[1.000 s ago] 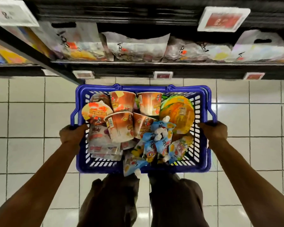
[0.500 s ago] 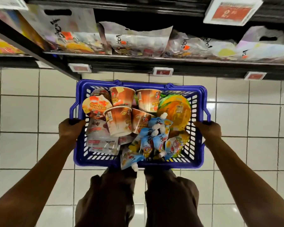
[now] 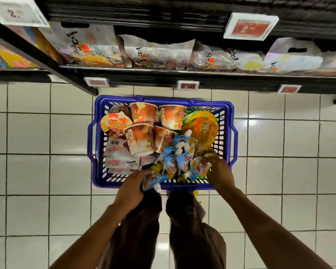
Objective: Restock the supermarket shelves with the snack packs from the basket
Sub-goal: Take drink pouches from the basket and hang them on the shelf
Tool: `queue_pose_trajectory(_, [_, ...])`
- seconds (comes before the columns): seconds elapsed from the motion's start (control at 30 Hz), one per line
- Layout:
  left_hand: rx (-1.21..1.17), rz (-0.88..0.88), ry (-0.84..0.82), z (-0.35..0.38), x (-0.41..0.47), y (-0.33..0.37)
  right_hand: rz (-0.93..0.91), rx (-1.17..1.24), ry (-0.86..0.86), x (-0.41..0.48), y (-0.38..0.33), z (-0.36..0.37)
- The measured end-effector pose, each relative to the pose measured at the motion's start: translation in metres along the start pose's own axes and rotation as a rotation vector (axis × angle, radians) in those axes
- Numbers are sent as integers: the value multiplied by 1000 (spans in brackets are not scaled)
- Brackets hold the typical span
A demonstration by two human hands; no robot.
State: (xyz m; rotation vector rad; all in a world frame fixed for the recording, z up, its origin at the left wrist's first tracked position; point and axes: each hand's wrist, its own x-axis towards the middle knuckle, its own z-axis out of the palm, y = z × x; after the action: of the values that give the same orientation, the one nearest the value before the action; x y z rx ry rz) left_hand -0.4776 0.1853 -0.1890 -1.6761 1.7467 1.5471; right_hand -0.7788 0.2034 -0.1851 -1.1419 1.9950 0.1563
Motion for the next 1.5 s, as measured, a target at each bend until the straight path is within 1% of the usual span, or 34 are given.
queue_pose_trajectory(0.07, [55, 49, -11, 4, 15, -4, -41, -50, -2, 7, 3, 8])
queue_pose_trajectory(0.13, [30, 101, 7, 5, 27, -7, -63, -39, 36, 15, 6, 11])
queue_pose_trajectory(0.2, [-24, 140, 34, 9, 32, -8, -121, -48, 51, 23, 8, 13])
queue_pose_trajectory(0.33, [-215, 113, 129, 9, 26, -10, -273, -251, 33, 29, 9, 9])
queue_pose_trajectory(0.4, [-251, 106, 177, 3, 16, -4, -253, -265, 21, 25, 8, 1])
queue_pose_trajectory(0.43, [-258, 90, 219, -1, 10, 0, -215, -220, 5, 22, 8, -4])
queue_pose_trajectory(0.47, [-288, 59, 268, -6, 5, 6, -161, -120, -19, 18, 7, -10])
queue_pose_trajectory(0.5, [-350, 27, 313, -15, -4, 15, -103, 35, -61, 11, 3, -19])
queue_pose_trajectory(0.57, [-554, -1, 356, -36, -20, 37, -7, 393, -183, -7, -8, -38])
queue_pose_trajectory(0.6, [-673, -13, 363, -49, -28, 52, 20, 537, -216, -19, -18, -48])
queue_pose_trajectory(0.63, [-793, -50, 363, -59, -33, 64, 34, 657, -217, -31, -27, -56])
queue_pose_trajectory(0.7, [-1038, -155, 316, -85, -50, 97, 38, 879, -153, -60, -52, -79])
queue_pose_trajectory(0.77, [-1154, -186, 264, -114, -72, 134, 57, 1056, -64, -91, -81, -110])
queue_pose_trajectory(0.83, [-1209, -141, 230, -142, -101, 172, 51, 1203, -7, -123, -106, -144])
queue_pose_trajectory(0.9, [-1245, -71, 183, -174, -138, 209, -5, 1274, 11, -157, -130, -185])
queue_pose_trajectory(0.97, [-1159, 47, 193, -202, -174, 240, -32, 1299, 28, -187, -153, -223])
queue_pose_trajectory(1.07, [-1026, 197, 266, -237, -236, 282, -59, 1373, 42, -235, -183, -283])
queue_pose_trajectory(1.13, [-979, 249, 328, -259, -269, 305, -144, 1331, 68, -260, -201, -321])
queue_pose_trajectory(1.2, [-993, 292, 395, -279, -305, 326, -257, 1285, 78, -288, -215, -357])
queue_pose_trajectory(1.27, [-1019, 376, 495, -301, -355, 349, -416, 1223, 101, -331, -232, -403])
queue_pose_trajectory(1.37, [-1036, 472, 553, -316, -376, 364, -532, 1128, 133, -344, -243, -431])
queue_pose_trajectory(1.5, [-1058, 602, 673, -359, -433, 393, -676, 1067, 200, -391, -276, -486])
